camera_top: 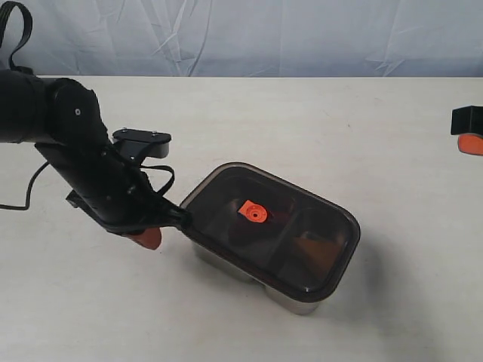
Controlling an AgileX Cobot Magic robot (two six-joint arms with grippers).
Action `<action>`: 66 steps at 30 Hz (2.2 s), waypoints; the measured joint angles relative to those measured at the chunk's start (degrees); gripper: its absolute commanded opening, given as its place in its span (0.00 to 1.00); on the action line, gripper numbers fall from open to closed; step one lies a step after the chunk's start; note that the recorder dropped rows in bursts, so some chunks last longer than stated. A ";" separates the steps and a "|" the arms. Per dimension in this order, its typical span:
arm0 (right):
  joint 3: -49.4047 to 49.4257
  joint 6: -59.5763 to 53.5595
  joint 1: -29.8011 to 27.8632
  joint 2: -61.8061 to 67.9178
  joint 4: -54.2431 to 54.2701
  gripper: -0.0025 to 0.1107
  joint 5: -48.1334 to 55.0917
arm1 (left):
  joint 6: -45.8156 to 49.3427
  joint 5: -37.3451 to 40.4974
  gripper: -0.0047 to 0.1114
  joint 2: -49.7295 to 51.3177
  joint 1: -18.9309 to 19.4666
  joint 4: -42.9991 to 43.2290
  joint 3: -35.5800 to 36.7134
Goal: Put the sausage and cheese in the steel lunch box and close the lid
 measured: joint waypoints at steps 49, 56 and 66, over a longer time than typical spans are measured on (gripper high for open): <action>0.00 -10.48 5.87 3.92 12.02 0.03 -0.23 | -3.15 -2.76 0.04 0.59 -3.34 2.48 -10.07; 0.00 -11.86 11.63 13.77 14.10 0.03 -4.76 | -1.75 -2.86 0.04 0.59 -5.32 2.19 -10.07; -2.42 -12.80 17.24 27.68 14.98 0.03 -8.44 | -1.63 -3.66 0.04 0.82 -6.62 2.21 -10.07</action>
